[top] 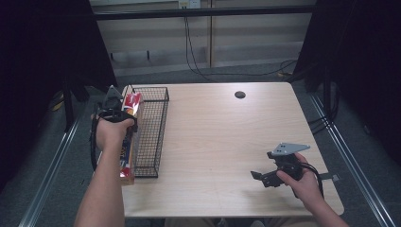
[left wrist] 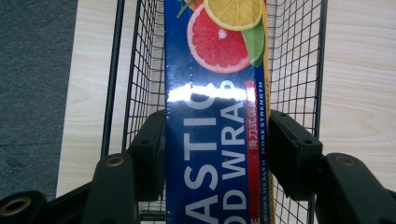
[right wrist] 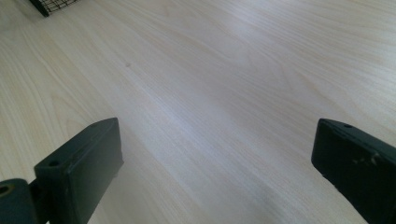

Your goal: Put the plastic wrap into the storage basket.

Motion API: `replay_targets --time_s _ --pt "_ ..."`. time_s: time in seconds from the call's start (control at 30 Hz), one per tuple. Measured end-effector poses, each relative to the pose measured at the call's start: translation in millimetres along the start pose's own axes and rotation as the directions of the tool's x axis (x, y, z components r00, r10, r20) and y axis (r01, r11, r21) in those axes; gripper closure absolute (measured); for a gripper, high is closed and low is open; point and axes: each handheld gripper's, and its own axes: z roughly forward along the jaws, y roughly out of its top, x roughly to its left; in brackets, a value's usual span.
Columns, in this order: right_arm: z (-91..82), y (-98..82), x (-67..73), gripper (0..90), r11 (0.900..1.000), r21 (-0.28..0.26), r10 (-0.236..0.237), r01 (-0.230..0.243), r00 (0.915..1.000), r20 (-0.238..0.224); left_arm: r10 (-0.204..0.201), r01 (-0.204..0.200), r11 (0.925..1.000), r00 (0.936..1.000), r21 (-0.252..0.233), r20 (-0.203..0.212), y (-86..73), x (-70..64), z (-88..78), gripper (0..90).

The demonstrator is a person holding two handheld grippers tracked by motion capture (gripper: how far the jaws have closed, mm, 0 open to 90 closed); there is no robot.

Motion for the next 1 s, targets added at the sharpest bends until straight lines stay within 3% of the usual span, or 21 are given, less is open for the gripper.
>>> replay_targets --time_s 0.43,0.47,0.63,0.77,0.8,1.0 --pt "0.0 -0.6 0.0 1.5 1.000 0.003 0.000 0.000 1.0000 0.000 0.017 -0.017 0.9998 0.9998 0.008 0.010 2.8 1.2 12.6 44.4" --pt "0.1 -0.7 0.1 1.5 1.000 0.004 0.001 -0.001 1.0000 -0.001 -0.004 0.004 1.0000 0.9998 0.006 0.020 2.7 0.5 13.4 44.4" --pt "0.5 -0.9 -0.2 1.5 1.000 0.003 0.003 -0.003 1.0000 -0.003 -0.004 0.004 1.0000 0.9997 0.002 0.024 4.5 3.5 13.7 44.4" --pt "1.0 -1.0 -0.2 1.6 1.000 0.003 0.004 -0.004 1.0000 0.000 -0.030 0.030 0.9996 0.9994 -0.002 0.017 5.4 2.5 13.8 44.4" --pt "1.4 -1.1 -0.1 1.6 1.000 0.004 -0.001 0.001 1.0000 0.001 -0.010 0.010 0.9999 0.9997 -0.001 0.022 6.3 3.5 13.8 44.4" --pt "1.4 -1.2 0.4 1.6 1.000 0.011 0.002 -0.002 1.0000 0.002 -0.016 0.016 0.9999 0.9997 -0.007 0.021 7.8 2.0 14.5 44.4"
